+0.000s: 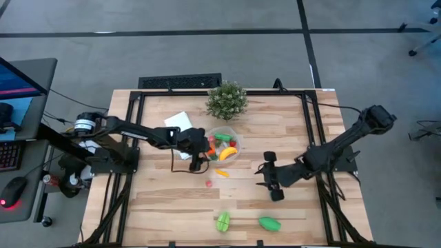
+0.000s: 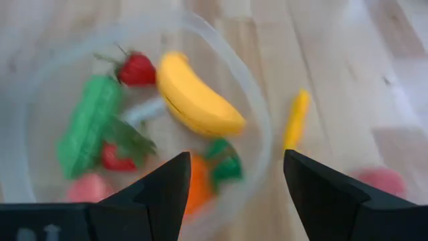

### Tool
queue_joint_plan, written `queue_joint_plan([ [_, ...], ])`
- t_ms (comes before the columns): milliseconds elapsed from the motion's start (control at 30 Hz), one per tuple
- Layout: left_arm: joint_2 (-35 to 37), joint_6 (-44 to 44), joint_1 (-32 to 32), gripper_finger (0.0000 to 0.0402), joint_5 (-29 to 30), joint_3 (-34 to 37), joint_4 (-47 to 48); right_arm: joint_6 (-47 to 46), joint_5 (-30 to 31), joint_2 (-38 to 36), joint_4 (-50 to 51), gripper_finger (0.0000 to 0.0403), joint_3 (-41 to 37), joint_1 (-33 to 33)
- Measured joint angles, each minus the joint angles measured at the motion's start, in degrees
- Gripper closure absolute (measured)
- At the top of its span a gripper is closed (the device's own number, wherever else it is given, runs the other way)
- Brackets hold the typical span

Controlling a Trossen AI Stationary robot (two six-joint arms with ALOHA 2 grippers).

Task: Pick and placing Produce into tupperware
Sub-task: Put the green bell pepper into the transparent bin

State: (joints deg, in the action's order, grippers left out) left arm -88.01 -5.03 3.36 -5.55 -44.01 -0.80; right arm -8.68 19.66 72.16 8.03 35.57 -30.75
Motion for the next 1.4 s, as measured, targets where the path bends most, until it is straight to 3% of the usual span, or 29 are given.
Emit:
queue_joint_plan([
  [233, 5.9, 3.4, -4.6, 0.0170, 1.3, 0.1, 7.8, -11.9, 13.7, -3.4, 4.6, 0.0226, -1.7, -10.1],
  [400, 11.1, 4.8, -8.3, 0.0170, 6.2, 2.0, 10.0, -31.6, 26.2, -6.4, 9.1, 0.0226, -4.7, -18.2],
  [500, 14.2, 6.4, -10.6, 0.0170, 9.7, 4.8, 9.9, -46.1, 29.3, -6.2, 11.6, 0.0226, -5.2, -21.1],
  [633, 18.3, 8.5, -13.4, 0.0170, 14.7, 10.6, 6.2, -55.6, 29.7, -3.5, 8.7, 0.0226, -5.3, -22.5],
  [900, 25.1, 14.3, -17.0, 0.0170, 19.5, 24.3, -6.7, -62.0, 26.1, 5.0, 7.5, 0.0249, 0.6, -21.2],
  [1067, 27.2, 19.3, -19.6, 0.0170, 22.4, 30.7, -13.0, -67.3, 22.5, 8.2, 19.6, 0.0275, 8.0, -19.8],
  [1233, 27.3, 21.5, -23.6, 0.0170, 25.5, 35.6, -21.0, -82.2, 19.6, 9.4, 38.0, 0.0294, 15.9, -17.7],
  [1400, 27.3, 20.3, -25.8, 0.0170, 27.4, 35.9, -23.7, -91.4, 16.4, 9.7, 44.5, 0.0300, 20.0, -16.7],
])
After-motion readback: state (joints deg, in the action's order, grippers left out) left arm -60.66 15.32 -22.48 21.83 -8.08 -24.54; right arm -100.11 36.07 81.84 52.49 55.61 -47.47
